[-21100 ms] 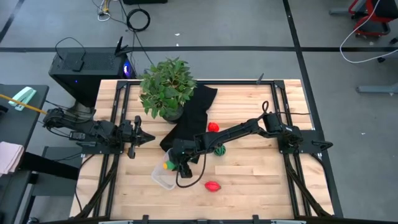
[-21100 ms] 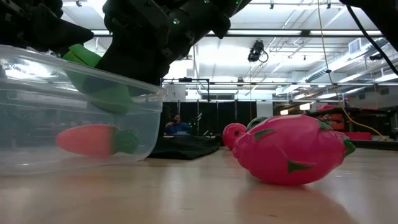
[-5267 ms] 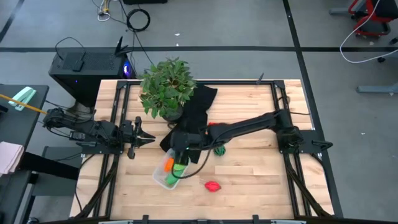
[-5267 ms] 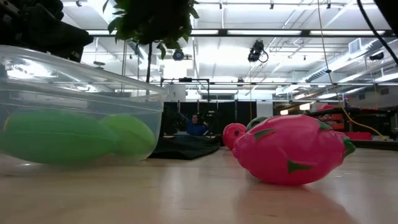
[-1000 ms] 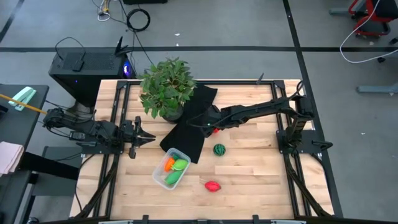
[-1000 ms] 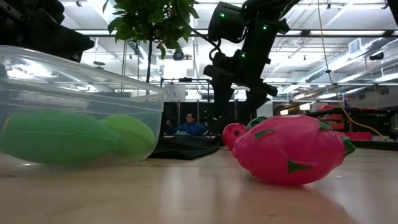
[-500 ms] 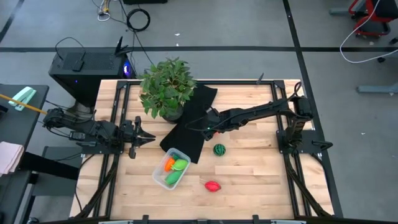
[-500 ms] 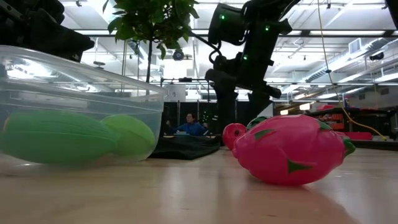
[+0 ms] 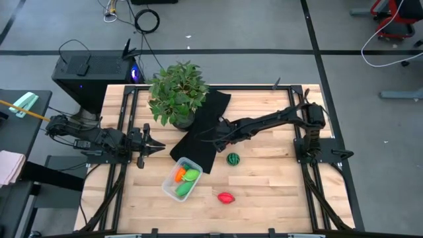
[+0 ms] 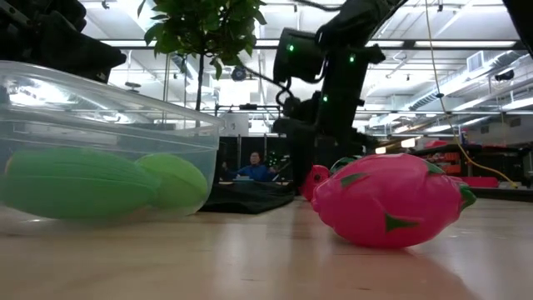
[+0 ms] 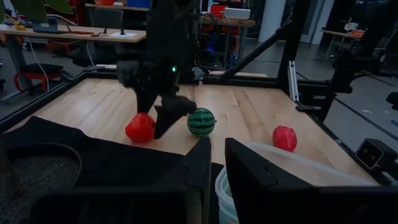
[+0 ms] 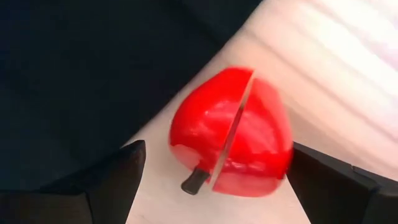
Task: Pick and placing Produce into tupperware
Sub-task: Put the red apple into the transparent bin
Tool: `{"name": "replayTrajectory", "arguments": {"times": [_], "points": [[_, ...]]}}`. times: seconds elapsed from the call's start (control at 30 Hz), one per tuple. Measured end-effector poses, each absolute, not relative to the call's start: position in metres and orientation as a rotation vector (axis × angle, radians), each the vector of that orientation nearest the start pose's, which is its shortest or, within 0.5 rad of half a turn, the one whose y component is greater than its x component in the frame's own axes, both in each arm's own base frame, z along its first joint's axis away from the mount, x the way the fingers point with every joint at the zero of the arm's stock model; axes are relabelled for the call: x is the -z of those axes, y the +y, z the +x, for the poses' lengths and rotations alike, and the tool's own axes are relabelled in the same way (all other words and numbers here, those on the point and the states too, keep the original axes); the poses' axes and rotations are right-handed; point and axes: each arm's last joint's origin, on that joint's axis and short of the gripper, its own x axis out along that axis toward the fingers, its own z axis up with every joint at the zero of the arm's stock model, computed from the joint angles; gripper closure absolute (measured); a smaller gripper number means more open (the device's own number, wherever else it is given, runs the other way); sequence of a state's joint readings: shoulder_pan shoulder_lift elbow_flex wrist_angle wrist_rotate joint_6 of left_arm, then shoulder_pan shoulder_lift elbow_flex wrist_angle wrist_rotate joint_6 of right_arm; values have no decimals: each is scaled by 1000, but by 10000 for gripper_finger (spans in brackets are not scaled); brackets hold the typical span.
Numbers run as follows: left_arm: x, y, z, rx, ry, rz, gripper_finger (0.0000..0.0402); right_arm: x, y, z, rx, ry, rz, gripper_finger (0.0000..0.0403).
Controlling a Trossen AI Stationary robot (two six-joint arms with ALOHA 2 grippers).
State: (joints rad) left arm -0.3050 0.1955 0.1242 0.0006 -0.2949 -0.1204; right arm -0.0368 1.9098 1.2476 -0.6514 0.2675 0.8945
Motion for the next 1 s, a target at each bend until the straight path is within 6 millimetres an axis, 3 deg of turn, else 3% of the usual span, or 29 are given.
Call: {"name": "replayTrajectory", "arguments": {"times": [0.23, 1.0], "points": [[-190, -23, 103, 6, 68, -100, 342, -141, -21, 365, 813, 1126, 602, 25], [-190, -23, 103, 6, 68, -100, 348, -143, -36, 366, 823, 1106, 608, 37]]}}
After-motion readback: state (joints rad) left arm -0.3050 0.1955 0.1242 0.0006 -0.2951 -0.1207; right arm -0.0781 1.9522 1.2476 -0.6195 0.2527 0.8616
